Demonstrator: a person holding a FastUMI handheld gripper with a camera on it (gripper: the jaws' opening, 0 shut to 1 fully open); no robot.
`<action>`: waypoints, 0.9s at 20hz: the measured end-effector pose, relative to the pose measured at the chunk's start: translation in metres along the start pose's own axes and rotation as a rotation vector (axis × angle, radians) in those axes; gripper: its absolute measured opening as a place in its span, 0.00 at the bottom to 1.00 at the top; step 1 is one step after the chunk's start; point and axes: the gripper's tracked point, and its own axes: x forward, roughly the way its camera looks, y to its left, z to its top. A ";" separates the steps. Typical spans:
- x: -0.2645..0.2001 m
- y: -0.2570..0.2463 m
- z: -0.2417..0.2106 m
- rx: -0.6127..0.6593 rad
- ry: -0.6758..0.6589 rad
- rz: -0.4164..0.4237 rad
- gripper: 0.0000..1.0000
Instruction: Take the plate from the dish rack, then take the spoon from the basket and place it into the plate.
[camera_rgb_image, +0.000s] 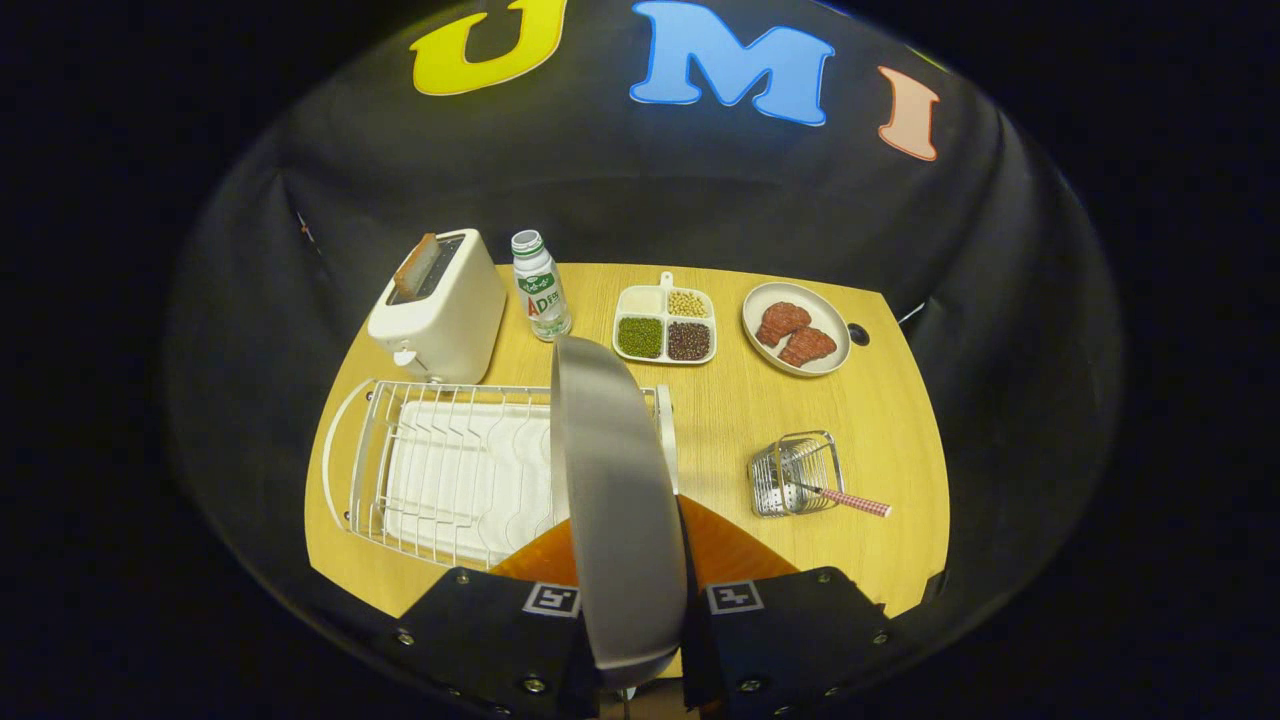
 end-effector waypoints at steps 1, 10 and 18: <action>-0.006 -0.007 -0.003 0.003 -0.004 0.014 0.30; -0.040 -0.074 -0.040 0.065 -0.045 0.148 0.30; -0.033 -0.151 -0.095 0.138 -0.021 0.123 0.30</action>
